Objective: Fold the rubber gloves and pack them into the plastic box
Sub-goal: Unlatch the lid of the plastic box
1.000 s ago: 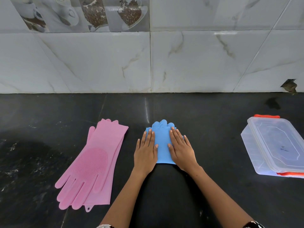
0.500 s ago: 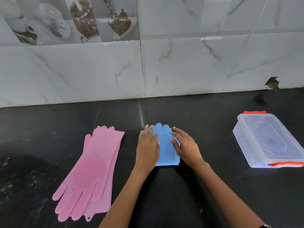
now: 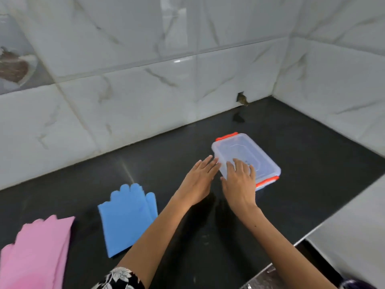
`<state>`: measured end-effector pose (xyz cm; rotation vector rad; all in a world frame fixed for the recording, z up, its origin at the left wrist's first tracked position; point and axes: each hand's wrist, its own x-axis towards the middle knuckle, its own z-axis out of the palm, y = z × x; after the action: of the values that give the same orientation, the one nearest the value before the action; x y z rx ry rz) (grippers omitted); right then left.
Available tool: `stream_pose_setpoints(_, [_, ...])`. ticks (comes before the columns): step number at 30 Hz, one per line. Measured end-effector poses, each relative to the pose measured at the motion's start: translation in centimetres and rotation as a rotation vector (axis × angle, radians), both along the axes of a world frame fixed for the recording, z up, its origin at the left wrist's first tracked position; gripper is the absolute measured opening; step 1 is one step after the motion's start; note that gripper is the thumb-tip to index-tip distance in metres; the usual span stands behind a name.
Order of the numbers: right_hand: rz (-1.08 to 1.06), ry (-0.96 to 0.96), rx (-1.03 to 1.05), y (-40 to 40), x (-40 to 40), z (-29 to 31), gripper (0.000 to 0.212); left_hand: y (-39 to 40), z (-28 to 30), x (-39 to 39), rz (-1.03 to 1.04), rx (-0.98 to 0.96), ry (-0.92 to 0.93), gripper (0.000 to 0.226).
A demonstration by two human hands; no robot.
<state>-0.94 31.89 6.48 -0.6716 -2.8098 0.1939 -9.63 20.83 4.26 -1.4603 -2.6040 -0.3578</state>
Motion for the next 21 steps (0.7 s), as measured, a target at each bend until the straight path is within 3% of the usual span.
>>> stream_pose_setpoints(4, [0.021, -0.114, 0.019, 2.0, 1.0, -0.9, 0.045, 3.0, 0.0, -0.9, -0.044, -0.095, 0.050, 0.059])
stream_pose_setpoints(8, [0.119, -0.072, -0.001, 3.2, 1.7, -1.1, 0.042, 3.3, 0.4, -0.8, -0.037, -0.021, 0.024, 0.035])
stream_pose_setpoints(12, [0.258, -0.012, -0.077, 4.5, 2.6, -1.4, 0.046, 2.5, 0.4, 0.6, 0.019, 0.016, -0.003, 0.028])
stream_pose_setpoints(21, [0.722, 0.183, -0.162, 7.7, 3.6, -2.0, 0.057, 2.2, 0.0, 7.0, 0.410, -0.010, -0.141, 0.042])
